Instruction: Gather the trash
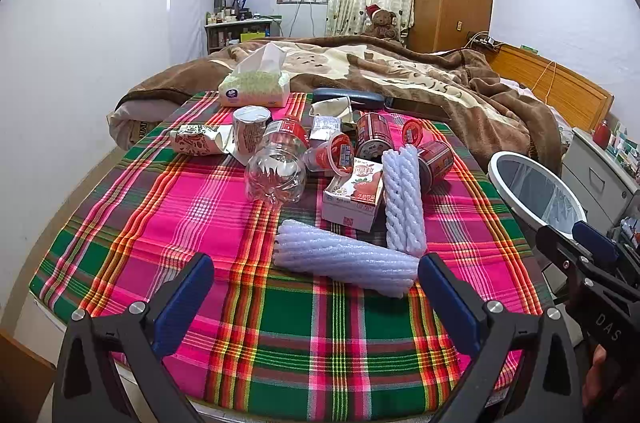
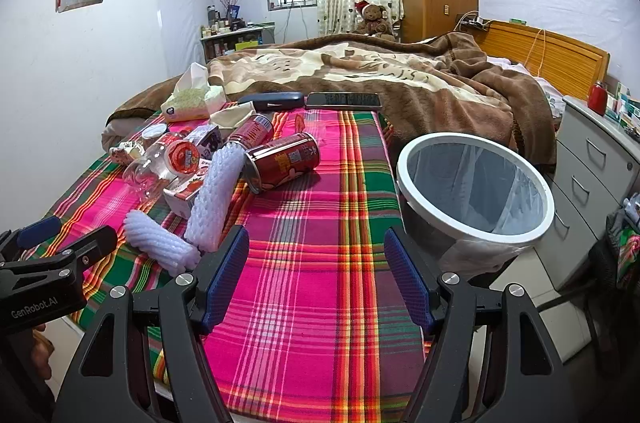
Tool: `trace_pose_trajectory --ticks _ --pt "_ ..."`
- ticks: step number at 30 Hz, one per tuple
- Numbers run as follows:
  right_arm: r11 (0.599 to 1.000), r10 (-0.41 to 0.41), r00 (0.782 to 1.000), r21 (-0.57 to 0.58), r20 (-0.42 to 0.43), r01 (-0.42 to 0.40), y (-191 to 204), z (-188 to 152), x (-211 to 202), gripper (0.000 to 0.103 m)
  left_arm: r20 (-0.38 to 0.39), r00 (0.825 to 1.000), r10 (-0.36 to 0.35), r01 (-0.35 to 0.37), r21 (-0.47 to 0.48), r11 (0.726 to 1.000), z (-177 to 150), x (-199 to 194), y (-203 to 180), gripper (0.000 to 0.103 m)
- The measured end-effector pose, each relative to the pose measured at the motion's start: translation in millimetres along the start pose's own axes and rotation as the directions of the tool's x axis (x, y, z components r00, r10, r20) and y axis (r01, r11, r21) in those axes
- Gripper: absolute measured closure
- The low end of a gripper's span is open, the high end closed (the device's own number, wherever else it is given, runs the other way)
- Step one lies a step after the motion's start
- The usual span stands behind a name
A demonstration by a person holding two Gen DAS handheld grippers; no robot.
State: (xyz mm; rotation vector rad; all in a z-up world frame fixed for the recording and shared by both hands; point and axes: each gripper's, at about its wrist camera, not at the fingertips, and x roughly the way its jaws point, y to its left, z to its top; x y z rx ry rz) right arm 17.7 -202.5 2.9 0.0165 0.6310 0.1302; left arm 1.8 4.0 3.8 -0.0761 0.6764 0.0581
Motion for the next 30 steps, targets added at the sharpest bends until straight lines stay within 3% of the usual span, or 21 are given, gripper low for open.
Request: trace_pose_trajectory --ticks 9,14,19,27,30 --pt "1.0 0.008 1.0 0.003 -0.003 -0.008 -1.1 1.9 3.0 0.031 -0.026 1.0 -0.013 0.013 -0.017 1.0 0.2 10.7 0.7 0.0" --pt "0.999 0.028 1.0 0.026 0.0 -0.028 -6.8 7.1 12.1 0.031 -0.083 0.991 -0.103 0.095 -0.094 0.991 3.6 32.8 8.8 0.0" --pt "0.999 0.038 0.999 0.018 0.007 -0.038 -3.3 10.6 20.4 0.031 -0.115 0.986 -0.123 0.105 -0.145 0.984 5.5 49.5 12.9 0.005" --pt "0.998 0.064 0.998 -0.023 0.006 -0.064 3.3 13.7 32.7 0.031 -0.236 0.954 -0.184 0.136 -0.209 0.969 -0.9 84.1 14.2 0.015" --pt "0.996 0.089 0.996 -0.012 -0.003 -0.089 1.8 14.3 37.1 0.031 -0.239 0.952 -0.192 0.141 -0.215 0.966 -0.1 88.8 13.6 0.019"
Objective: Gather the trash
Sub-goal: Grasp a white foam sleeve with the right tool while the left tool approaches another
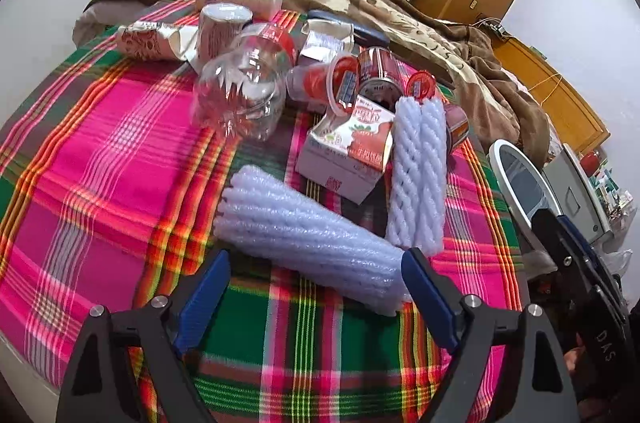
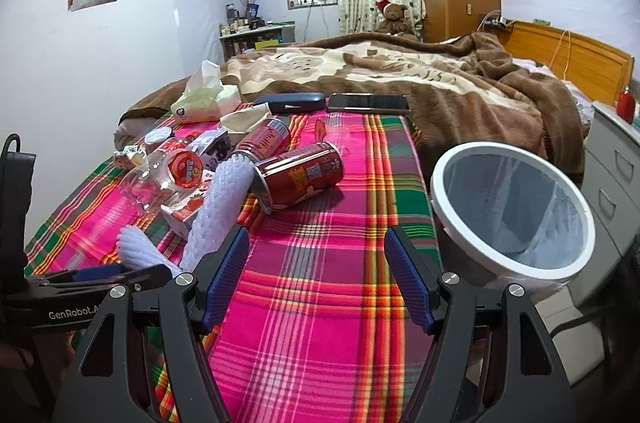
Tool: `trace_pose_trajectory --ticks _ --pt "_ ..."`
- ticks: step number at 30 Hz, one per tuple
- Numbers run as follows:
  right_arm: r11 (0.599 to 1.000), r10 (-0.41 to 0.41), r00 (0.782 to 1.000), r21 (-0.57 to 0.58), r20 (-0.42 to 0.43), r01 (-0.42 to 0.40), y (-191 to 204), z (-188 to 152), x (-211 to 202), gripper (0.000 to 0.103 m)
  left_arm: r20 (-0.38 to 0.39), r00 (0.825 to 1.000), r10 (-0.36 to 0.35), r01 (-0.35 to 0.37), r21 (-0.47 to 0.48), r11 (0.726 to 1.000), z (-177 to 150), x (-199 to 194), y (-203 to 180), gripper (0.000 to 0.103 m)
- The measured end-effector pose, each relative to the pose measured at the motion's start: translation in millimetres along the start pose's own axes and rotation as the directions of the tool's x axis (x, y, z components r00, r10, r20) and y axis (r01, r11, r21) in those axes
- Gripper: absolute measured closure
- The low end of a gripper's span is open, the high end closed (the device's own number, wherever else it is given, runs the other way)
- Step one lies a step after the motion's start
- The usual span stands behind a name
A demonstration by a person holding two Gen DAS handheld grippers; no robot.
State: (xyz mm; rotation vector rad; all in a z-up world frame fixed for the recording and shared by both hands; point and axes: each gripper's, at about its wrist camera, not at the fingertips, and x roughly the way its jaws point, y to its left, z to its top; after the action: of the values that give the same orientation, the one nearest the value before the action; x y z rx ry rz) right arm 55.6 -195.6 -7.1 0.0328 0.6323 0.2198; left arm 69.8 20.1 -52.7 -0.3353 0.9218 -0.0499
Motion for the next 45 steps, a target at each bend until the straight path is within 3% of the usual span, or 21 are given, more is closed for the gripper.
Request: trace_pose_trajectory --ticks 1,3,6,8,12,15,22,24,26,29,33,43,45 --pt "1.0 0.009 1.0 0.003 0.0 -0.009 -0.1 0.1 0.5 0.031 -0.004 1.0 0.0 0.0 0.007 1.0 1.2 1.2 -0.3 0.021" --pt "1.0 0.028 1.0 0.007 -0.006 -0.028 0.6 1.5 2.4 0.031 -0.022 1.0 -0.02 0.021 0.02 1.0 3.8 3.9 -0.6 0.037" --pt "0.998 0.058 0.998 -0.013 -0.02 -0.059 7.8 4.6 8.0 0.032 -0.05 0.995 -0.081 0.082 0.011 0.997 7.2 4.4 4.3 0.052" --pt "0.996 0.087 0.995 -0.017 -0.039 -0.088 11.9 6.7 13.2 0.032 -0.056 0.995 -0.089 0.09 0.027 0.996 9.2 2.4 8.4 0.055" --pt "0.988 0.15 0.984 -0.011 -0.094 -0.152 24.1 7.4 30.4 0.032 -0.06 0.995 -0.084 0.086 0.034 0.996 12.7 -1.1 17.9 0.055" --pt "0.986 0.168 0.977 -0.003 -0.131 -0.17 31.4 7.3 41.5 0.032 -0.044 0.998 -0.055 0.057 0.04 0.998 16.7 -4.7 25.0 0.055" --pt "0.978 0.205 0.96 0.01 -0.189 -0.207 42.6 6.9 55.1 0.037 -0.041 0.997 -0.059 0.059 -0.009 0.998 21.6 -8.4 48.2 0.055" --pt "0.975 0.222 0.953 0.015 -0.208 -0.223 45.7 5.4 58.6 0.043 -0.038 0.997 -0.069 0.068 -0.028 0.997 23.6 -9.2 51.4 0.055" --pt "0.972 0.233 0.945 0.021 -0.228 -0.235 47.6 3.9 62.4 0.058 -0.027 0.996 -0.09 0.088 -0.06 0.994 27.4 -9.8 55.4 0.054" --pt "0.971 0.237 0.943 0.019 -0.234 -0.24 48.3 1.9 60.6 0.071 -0.011 0.994 -0.107 0.105 -0.113 0.988 33.0 -7.2 58.9 0.045" --pt "0.971 0.238 0.945 0.017 -0.223 -0.24 46.2 1.8 57.3 0.077 0.013 0.987 -0.16 0.16 -0.159 0.974 38.2 -5.1 56.3 0.041" --pt "0.969 0.246 0.95 0.025 -0.195 -0.246 36.3 2.2 48.8 0.081 -0.021 0.999 -0.036 0.029 -0.247 0.969 48.3 15.8 52.0 0.041" --pt "0.969 0.248 0.951 0.029 -0.187 -0.247 34.7 2.5 47.9 0.081 -0.029 0.999 -0.018 0.008 -0.308 0.951 51.8 17.7 52.0 0.041"
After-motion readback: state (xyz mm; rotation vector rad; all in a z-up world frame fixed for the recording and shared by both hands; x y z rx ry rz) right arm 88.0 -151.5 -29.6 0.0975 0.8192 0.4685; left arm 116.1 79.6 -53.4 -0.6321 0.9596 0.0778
